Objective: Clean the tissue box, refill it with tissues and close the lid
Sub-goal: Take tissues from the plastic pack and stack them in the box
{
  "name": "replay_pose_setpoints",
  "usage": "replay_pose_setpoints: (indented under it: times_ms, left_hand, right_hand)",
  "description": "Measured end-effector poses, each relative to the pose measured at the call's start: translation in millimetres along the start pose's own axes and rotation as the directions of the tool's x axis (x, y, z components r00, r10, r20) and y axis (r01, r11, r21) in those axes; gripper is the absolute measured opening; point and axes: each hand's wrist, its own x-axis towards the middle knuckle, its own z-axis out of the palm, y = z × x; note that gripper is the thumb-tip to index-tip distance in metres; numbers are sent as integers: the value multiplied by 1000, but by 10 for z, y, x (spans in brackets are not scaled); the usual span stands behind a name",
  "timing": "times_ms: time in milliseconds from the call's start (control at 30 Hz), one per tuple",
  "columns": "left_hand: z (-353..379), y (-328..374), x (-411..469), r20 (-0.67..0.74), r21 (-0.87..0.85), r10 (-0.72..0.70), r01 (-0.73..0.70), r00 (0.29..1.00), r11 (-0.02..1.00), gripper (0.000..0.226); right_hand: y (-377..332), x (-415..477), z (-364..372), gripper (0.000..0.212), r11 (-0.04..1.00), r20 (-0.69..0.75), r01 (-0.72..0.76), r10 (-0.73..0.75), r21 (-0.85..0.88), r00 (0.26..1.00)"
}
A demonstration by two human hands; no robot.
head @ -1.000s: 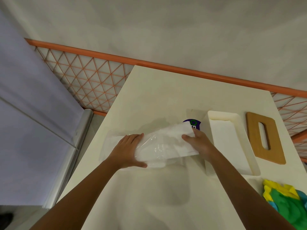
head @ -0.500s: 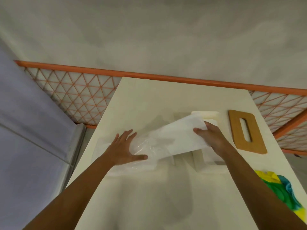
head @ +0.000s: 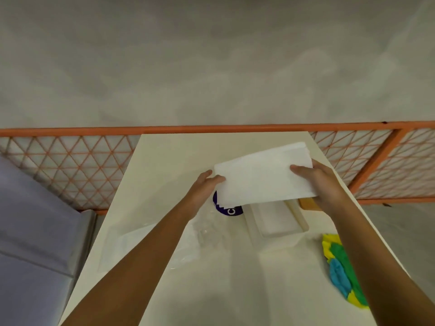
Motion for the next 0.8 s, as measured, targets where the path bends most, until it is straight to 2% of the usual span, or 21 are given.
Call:
replay_pose_setpoints:
  times_ms: [33,133,167,267,333,433,600,700,800]
  left_hand:
    - [50,26,37,43,-63,-26,29,999,998,64]
    - [196,111,86,144,-208,-66,95,987,973,16]
    - [232,127,108,153,-230,-62,96,986,968,14]
    - [271,144,198,128,-220,-41,68,991,973,43]
    - [279,158,270,73,-132,-28,38,997,991,52]
    - [299,230,398,16,49,33,-33,999,998,52]
    - [426,369,588,41,309,167,-171,985,935,50]
    - [535,376,715,82,469,239,-250,967,847,51]
    - [643,340,848,155,587,284,-320,946,744,50]
  right_hand:
    - [1,4,-28,23,999,-14,-3,4,38,1000]
    - [58,25,-92,30,995,-60,-44,50,94,997]
    - [91,32,-105,33,993,-80,-64,71,95,994]
    - [208,58,-126,25,989,-139,-59,78,135,987]
    - [322,68,-134,22,985,-160,-69,94,156,983]
    - [472,57,-160,19,985,-157,-116,136,126,978]
    - [613,41,-206,21,989,-156,-107,123,102,980]
    - [666,86,-211,22,991,-180,-111,97,-70,979]
    - [705,147,-205,21,946,-186,-135,81,-295,979]
